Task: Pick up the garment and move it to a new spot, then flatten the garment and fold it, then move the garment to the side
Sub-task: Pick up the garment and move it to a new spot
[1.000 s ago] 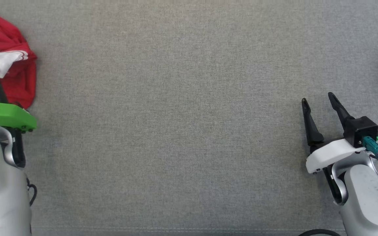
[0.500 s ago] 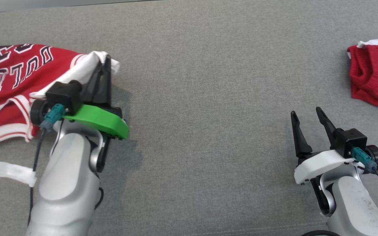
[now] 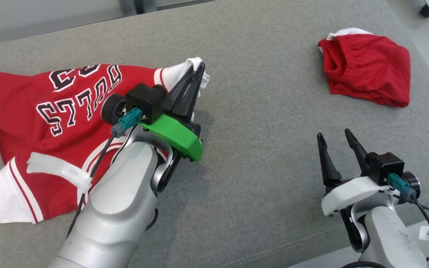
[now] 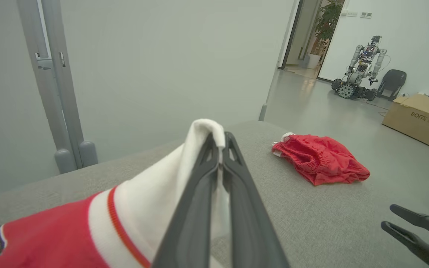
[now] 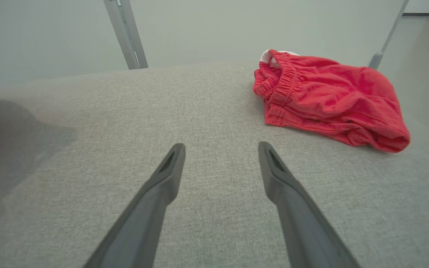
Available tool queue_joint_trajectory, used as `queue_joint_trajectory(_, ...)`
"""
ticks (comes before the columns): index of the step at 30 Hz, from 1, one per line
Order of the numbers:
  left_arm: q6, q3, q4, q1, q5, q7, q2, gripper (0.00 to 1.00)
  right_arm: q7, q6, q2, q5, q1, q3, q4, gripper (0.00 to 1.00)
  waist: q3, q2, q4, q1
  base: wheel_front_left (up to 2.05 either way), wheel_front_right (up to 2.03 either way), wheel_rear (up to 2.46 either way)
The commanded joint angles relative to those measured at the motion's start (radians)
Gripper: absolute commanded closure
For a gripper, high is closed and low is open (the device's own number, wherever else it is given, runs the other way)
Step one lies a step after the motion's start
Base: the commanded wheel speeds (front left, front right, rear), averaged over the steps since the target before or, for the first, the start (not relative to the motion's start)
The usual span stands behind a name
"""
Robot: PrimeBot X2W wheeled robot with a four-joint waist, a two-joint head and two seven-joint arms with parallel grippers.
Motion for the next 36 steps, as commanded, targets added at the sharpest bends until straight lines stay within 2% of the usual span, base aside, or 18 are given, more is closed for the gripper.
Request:
queue_joint_trajectory(1, -0.002, -0.009, 0.016, -0.030, -0.006, 0.000, 0.000, 1.00, 0.001, -0.002, 0.001, 0.007, -0.013, 0.010, -0.001, 0.00, 0.005, -0.0001, -0.102, 0.0000, 0.00, 0.00, 0.00)
queue_joint_trajectory(8, -0.002, -0.004, 0.094, -0.140, -0.001, 0.000, -0.002, 1.00, 0.001, -0.002, 0.004, 0.052, -0.028, 0.066, -0.017, 0.00, 0.038, -0.0001, -0.223, 0.0000, 0.00, 0.00, 0.00)
queue_joint_trajectory(13, -0.001, 0.022, 0.117, -0.203, 0.004, 0.000, 0.000, 1.00, 0.001, -0.002, 0.005, 0.093, -0.035, 0.095, -0.022, 0.00, 0.060, -0.0001, -0.268, 0.0000, 0.00, 0.00, 0.00)
queue_joint_trajectory(14, -0.001, 0.032, 0.131, -0.207, 0.013, 0.000, 0.001, 0.57, 0.001, -0.002, 0.005, 0.096, -0.036, 0.099, -0.023, 0.00, 0.062, -0.0001, -0.272, 0.0000, 0.00, 0.00, 0.00)
queue_joint_trajectory(15, -0.001, 0.045, 0.145, -0.207, 0.019, 0.000, 0.000, 0.00, 0.001, -0.002, 0.004, 0.100, -0.036, 0.101, -0.023, 0.00, 0.062, -0.0001, -0.274, 0.0000, 0.00, 0.00, 0.00)
queue_joint_trajectory(23, -0.001, 0.105, 0.171, -0.160, 0.058, 0.000, 0.000, 0.00, 0.001, -0.002, 0.004, 0.108, -0.044, 0.101, -0.037, 0.00, 0.064, -0.0001, -0.209, 0.0000, 0.00, 0.00, 0.00)
queue_joint_trajectory(26, -0.001, 0.133, 0.148, -0.127, 0.073, 0.000, 0.002, 0.00, 0.001, -0.002, 0.004, 0.097, -0.046, 0.094, -0.043, 0.00, 0.060, -0.0001, -0.150, 0.0000, 0.00, 0.00, 0.00)
queue_joint_trajectory(36, 0.000, 0.315, 0.028, 0.106, 0.120, 0.000, -0.002, 0.00, 0.001, -0.002, 0.002, 0.079, -0.059, 0.135, -0.024, 0.00, 0.003, -0.0001, 0.070, 0.0000, 0.00, 0.00, 0.00)
